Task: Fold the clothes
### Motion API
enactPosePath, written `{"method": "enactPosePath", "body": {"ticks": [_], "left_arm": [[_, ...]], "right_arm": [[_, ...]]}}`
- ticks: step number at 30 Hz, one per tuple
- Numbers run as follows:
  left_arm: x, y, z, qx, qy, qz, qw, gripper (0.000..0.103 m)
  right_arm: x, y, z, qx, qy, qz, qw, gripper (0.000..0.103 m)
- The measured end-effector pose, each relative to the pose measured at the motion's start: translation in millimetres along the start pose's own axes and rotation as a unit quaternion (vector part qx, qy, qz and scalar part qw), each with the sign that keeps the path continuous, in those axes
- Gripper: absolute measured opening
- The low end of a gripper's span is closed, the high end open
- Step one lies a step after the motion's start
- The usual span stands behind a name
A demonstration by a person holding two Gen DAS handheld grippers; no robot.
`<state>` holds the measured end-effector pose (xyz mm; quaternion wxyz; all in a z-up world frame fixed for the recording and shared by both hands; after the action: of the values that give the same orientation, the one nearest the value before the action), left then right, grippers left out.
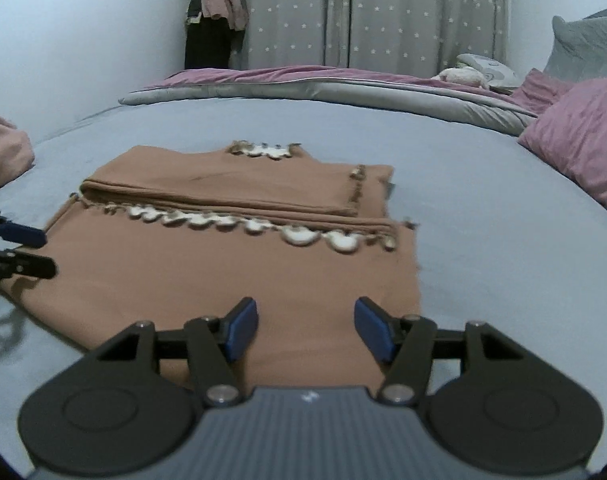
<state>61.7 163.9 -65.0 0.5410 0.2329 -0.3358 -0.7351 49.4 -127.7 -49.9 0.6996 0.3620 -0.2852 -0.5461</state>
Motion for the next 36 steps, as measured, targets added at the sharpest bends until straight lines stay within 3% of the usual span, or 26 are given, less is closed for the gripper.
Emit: {"method": "enactPosePath", "body": {"ticks": [6, 12, 19, 26, 31, 36], "left_arm": [[3.5, 7.4, 6.1, 0.015, -0.011, 0.016, 0.9997, 0.062], [4.7, 0.6, -1.4, -0.010, -0.007, 0.001, 0.9999, 0.062], [-10.6, 3.5, 8.6, -0.011, -0.027, 0.056, 0.9980, 0.059], [-24.3, 9.1, 19.3, -0.022, -0.061, 0.134, 0.9889, 0.059], [-31.5, 11.0, 25.3, -0.028, -0.062, 0.174, 0.9823, 0.060], [-25.6, 15.3, 22.4, -0.003, -0.058, 0.167, 0.9842, 0.059]], "right_arm": [[14.2, -0.5, 9.0, 0.006, 0.007, -0.015, 1.000, 0.055], [21.1, -1.8, 10.8, 0.003, 0.012, -0.024, 1.000, 0.056], [33.4, -7.8, 6.6, -0.010, 0.004, -0.034, 0.999, 0.055], [45.4, 3.0, 16.9, -0.016, 0.017, -0.095, 0.995, 0.058], [53.0, 11.9, 24.1, -0.021, 0.028, -0.141, 0.989, 0.069], [52.7, 13.0, 29.7, -0.020, 0.019, -0.144, 0.989, 0.069]]}}
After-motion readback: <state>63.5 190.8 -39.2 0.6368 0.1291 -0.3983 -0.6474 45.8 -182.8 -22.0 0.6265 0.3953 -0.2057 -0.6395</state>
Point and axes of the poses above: each gripper's, at about its wrist camera, not at the fingertips, and z roughly against the way its jaws point, x to its right, y to its top, the point moved 2 cm from there along -z, roughly the way its jaws point
